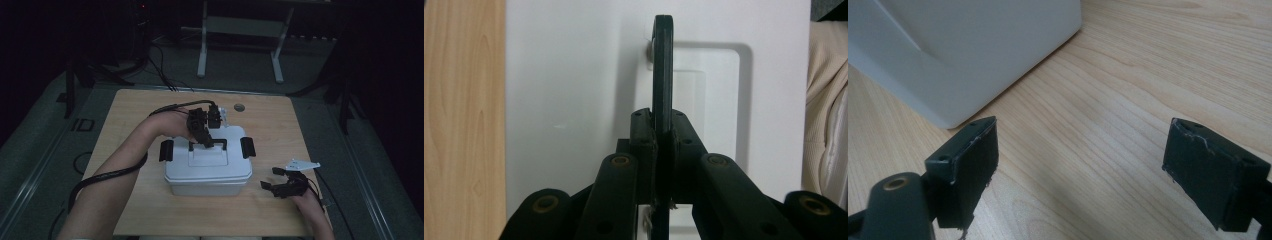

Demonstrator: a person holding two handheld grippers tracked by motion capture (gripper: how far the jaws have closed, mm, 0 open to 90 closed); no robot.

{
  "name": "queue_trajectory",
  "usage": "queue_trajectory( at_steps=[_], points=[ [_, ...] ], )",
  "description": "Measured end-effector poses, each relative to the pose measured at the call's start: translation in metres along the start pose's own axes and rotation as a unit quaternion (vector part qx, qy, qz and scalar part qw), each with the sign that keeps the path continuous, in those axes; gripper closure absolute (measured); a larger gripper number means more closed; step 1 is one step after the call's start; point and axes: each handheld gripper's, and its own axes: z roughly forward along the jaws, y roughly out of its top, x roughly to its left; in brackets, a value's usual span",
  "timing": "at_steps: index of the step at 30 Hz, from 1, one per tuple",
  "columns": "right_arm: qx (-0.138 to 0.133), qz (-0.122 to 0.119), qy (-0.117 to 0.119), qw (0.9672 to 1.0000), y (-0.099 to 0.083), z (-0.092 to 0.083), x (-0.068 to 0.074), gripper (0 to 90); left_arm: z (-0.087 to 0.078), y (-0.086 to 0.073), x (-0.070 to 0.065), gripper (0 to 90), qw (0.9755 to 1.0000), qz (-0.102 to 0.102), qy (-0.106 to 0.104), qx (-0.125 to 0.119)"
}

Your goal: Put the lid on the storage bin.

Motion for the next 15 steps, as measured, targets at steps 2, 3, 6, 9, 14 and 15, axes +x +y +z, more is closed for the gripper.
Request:
queue_trajectory(
  at_steps=[2, 3, 6, 9, 14, 15],
  points=[
    [0.002, 0.0, -0.001, 1.0, -0.0005, 0.0011, -0.0007, 14.1, 0.0019, -0.0013, 0.0, 83.6, 1.0, 0.002, -0.002, 0.001],
    [0.004, 0.001, -0.002, 1.0, -0.0006, 0.0016, -0.0008, 14.2, 0.0023, -0.0023, 0.0001, 83.6, 1.0, 0.001, -0.004, -0.001],
    [0.008, -0.001, -0.002, 1.0, -0.0004, 0.004, -0.0009, 14.2, 0.0037, -0.0056, 0.0009, 83.5, 0.9999, -0.003, -0.012, -0.005],
    [0.012, -0.003, -0.001, 0.9999, 0.0004, 0.0063, 0.0004, 14.2, 0.0058, -0.0046, -0.0006, 83.5, 0.9999, 0.0, -0.01, -0.002],
    [0.009, 0.0, -0.002, 1.0, 0.0009, 0.0058, 0.0003, 14.2, 0.0062, -0.004, 0.0025, 83.0, 1.0, -0.002, -0.006, -0.001],
    [0.009, 0.0, -0.002, 1.0, 0.0009, 0.0055, 0.0003, 14.2, 0.0063, -0.0037, 0.0027, 82.9, 1.0, -0.003, -0.007, 0.0]
  ],
)
